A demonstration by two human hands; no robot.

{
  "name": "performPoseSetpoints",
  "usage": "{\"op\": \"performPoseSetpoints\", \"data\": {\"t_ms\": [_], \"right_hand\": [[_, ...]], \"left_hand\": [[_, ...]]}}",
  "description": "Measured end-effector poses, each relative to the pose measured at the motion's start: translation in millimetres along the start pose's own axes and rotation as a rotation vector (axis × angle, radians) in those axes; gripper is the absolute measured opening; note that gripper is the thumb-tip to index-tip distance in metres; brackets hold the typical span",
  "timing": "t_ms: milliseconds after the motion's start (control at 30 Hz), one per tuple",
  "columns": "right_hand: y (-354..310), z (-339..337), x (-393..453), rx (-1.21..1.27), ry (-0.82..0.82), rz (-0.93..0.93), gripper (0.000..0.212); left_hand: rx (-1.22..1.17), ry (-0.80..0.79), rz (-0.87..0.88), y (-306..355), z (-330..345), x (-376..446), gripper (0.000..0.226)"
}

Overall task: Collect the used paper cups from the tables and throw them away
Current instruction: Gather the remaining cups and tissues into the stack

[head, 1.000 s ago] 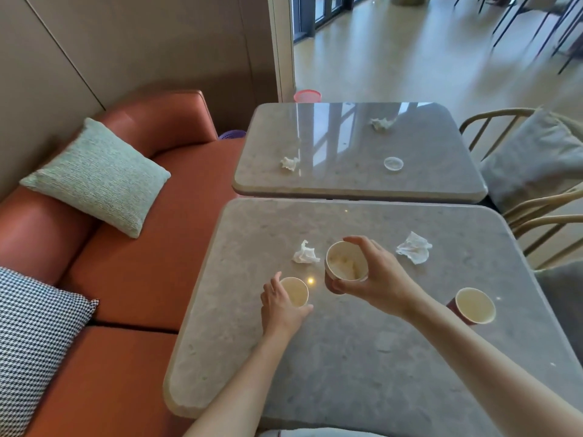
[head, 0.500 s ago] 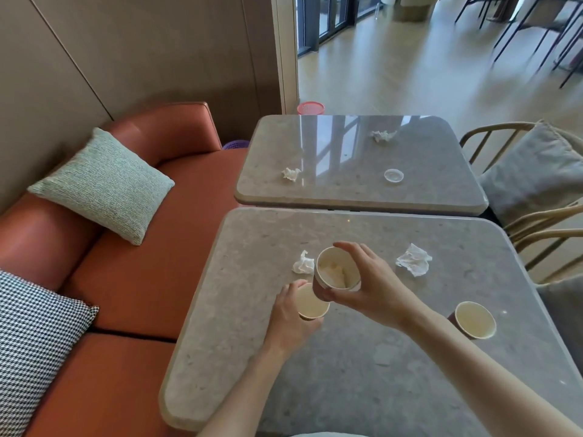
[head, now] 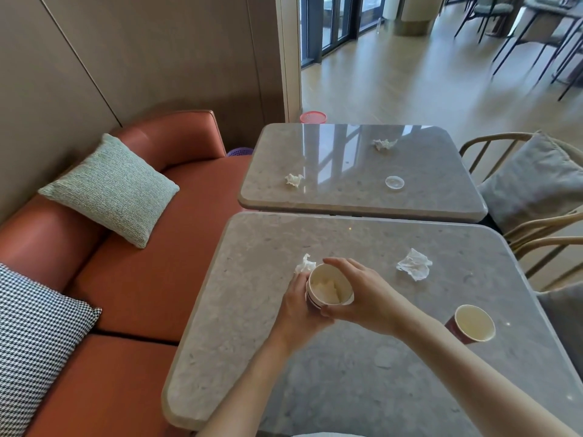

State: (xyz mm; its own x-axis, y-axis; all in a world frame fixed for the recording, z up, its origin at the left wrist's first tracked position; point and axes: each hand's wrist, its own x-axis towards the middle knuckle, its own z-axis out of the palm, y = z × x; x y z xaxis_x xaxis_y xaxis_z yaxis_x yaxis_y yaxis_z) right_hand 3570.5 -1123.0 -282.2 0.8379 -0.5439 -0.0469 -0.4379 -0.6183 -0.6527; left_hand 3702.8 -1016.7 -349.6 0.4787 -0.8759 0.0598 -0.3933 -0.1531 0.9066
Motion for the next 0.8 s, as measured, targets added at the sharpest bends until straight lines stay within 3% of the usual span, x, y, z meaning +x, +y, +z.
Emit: {"op": "performPoseSetpoints", "data": {"t_ms": [500,800], "right_hand": [[-28.2,10.7,10.0,-0.299,0.156,-0.007,0.072],[-26.8,77.2,24.0,-0.126,-0.040,-0.022,0.092]], "left_hand": [[-0.018,0.223,0.077,-0.9,-14.1,-8.3,0.066],[0.067,0.255,-0.069,-34.5,-37.4,-20.3,0.062]]}}
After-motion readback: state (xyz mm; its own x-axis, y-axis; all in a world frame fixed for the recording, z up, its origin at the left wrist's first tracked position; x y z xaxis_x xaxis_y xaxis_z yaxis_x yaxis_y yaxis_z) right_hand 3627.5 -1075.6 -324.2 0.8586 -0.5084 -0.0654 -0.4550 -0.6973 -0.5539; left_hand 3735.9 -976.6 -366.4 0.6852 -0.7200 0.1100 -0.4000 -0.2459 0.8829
